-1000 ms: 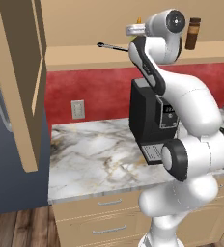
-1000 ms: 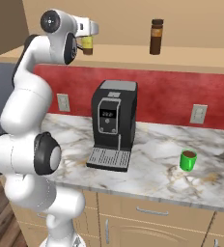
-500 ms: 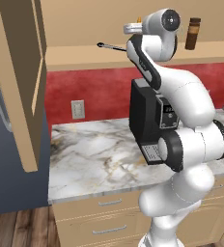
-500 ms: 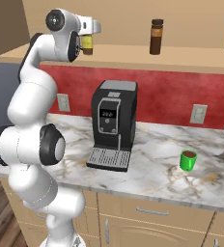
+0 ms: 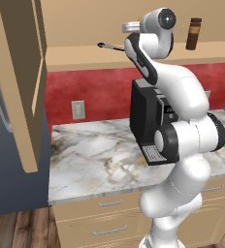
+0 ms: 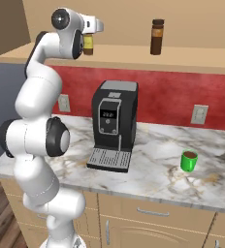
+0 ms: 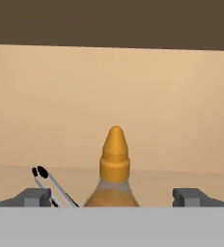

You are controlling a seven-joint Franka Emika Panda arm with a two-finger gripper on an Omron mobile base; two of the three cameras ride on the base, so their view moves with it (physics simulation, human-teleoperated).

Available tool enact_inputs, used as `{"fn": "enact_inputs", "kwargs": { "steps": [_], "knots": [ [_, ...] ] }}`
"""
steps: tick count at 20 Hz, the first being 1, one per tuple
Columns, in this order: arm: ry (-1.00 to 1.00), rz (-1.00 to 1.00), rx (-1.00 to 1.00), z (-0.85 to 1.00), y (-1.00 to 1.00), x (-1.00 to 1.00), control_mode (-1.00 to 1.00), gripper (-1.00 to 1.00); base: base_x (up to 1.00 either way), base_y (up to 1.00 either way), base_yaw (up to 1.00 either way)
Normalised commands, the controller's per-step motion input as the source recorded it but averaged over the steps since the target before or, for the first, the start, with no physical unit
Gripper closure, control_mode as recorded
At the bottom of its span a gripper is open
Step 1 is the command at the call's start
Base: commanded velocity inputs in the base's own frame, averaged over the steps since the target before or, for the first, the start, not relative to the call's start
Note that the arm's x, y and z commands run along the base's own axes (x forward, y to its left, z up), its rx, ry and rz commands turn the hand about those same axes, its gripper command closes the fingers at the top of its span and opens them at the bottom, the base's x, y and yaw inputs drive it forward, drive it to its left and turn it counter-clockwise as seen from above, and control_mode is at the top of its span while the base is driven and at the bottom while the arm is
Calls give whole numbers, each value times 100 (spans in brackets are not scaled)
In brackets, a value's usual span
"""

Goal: Pick the cinnamon and honey bottle from the cabinet and place them next to the mug.

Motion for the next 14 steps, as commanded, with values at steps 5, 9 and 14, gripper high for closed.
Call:
{"fn": "enact_inputs", "kwargs": {
  "steps": [5,9,14],
  "knots": [
    [0,0,0,0,0,19,-100,-100,0,0,0],
    [0,0,0,0,0,5,-100,-100,0,0,0],
    [0,0,0,0,0,2,-100,-100,0,0,0]
  ]
}}
